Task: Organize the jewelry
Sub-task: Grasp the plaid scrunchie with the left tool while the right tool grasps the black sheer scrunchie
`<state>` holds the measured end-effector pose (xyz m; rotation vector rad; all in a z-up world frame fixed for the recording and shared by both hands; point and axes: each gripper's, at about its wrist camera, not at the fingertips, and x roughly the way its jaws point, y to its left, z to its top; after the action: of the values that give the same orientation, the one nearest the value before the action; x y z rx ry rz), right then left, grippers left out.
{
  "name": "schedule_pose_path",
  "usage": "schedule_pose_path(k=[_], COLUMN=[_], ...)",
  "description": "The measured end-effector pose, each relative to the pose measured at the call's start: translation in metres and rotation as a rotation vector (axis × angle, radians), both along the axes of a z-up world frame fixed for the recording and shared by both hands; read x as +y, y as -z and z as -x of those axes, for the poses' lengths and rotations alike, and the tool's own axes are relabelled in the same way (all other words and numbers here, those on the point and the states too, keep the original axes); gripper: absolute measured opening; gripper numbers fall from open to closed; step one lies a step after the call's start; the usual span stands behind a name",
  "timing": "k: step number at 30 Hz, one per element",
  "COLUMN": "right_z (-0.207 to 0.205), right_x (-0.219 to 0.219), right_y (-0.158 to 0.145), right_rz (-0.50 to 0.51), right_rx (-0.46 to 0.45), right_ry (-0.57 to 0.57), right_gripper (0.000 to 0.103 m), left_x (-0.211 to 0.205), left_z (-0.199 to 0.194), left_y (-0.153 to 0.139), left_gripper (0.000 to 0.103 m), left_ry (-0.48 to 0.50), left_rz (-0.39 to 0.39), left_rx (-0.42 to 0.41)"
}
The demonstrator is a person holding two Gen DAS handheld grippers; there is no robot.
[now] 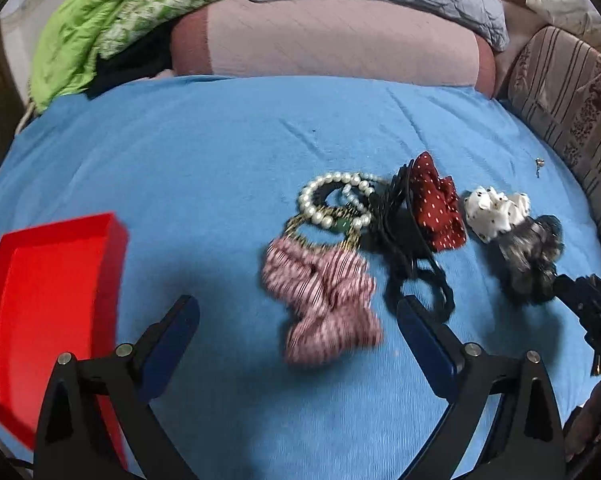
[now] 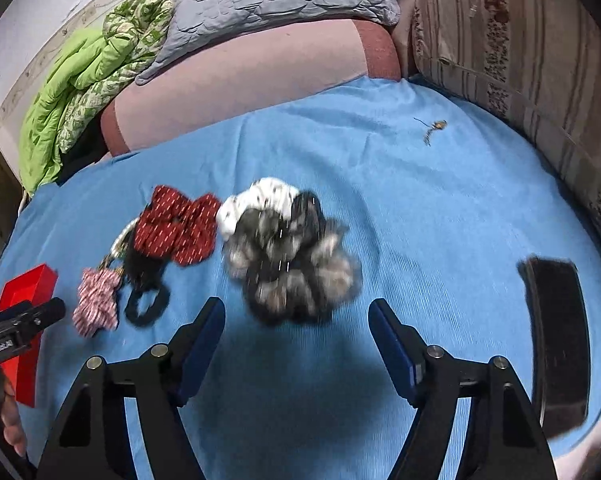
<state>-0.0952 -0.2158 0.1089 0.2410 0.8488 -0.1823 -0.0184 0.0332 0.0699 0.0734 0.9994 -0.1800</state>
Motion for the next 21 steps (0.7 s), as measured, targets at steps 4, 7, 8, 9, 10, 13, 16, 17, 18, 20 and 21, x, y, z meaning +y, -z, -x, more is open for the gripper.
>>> schedule_pose_path(k=[4, 7, 8, 9, 10, 13, 16, 17, 18, 20, 21], right_z=[-0.023, -0.034, -0.034, -0.035, -0.035, -0.027, -0.016, -0.010, -0.006, 0.006, 0.011], right_x=[-0.002, 0.001, 0.002, 0.004, 0.004, 0.005, 0.006, 0.007, 0.008, 0.012, 0.014], right_y=[0.012, 0.020, 0.021, 0.021, 0.021, 0.013, 0.006, 0.001, -0.002, -0.009, -0.012], right_rz=[0.005, 0.006, 0.007, 0.010, 0.008, -0.016, -0.045, -0.056, -0.062, -0.079, -0.083], right_rx=[0.026, 0.043, 0.045, 0.043, 0.039, 0.018, 0.006, -0.001, -0.006, -0.015, -0.018], right_ry=[-0.010, -0.026, -0.030, -0.035, -0.037, -0.043, -0.043, -0.044, -0.046, -0.051, -0.054], right_gripper=[0.076, 0.049, 0.043, 0.032, 0.023, 0.012, 0.010, 0.009, 0.009, 0.009, 0.009], left_x=[-0.011, -0.015, -0.016, -0.017, -0.018, -0.016, -0.010, -0.008, -0.003, 0.007, 0.013], left_z=[-0.025, -0.033, -0.033, -0.032, -0.030, -0.018, 0.003, 0.009, 0.019, 0.034, 0.041], left_y=[0.021, 0.038, 0.041, 0.040, 0.038, 0.026, 0.010, 0.005, -0.003, -0.015, -0.021], left_gripper=[0.077, 0.028, 0.022, 0.017, 0.015, 0.013, 0.013, 0.013, 0.013, 0.013, 0.013], left_ry=[0.017, 0.034, 0.039, 0.040, 0.048, 0.064, 0.077, 0.079, 0.081, 0.077, 0.073], left_rz=[-0.004, 0.006, 0.011, 0.008, 0.011, 0.035, 0.080, 0.089, 0.103, 0.124, 0.134], left_rx=[0.057, 0.118, 0.123, 0.109, 0.101, 0.088, 0.075, 0.070, 0.061, 0.049, 0.043])
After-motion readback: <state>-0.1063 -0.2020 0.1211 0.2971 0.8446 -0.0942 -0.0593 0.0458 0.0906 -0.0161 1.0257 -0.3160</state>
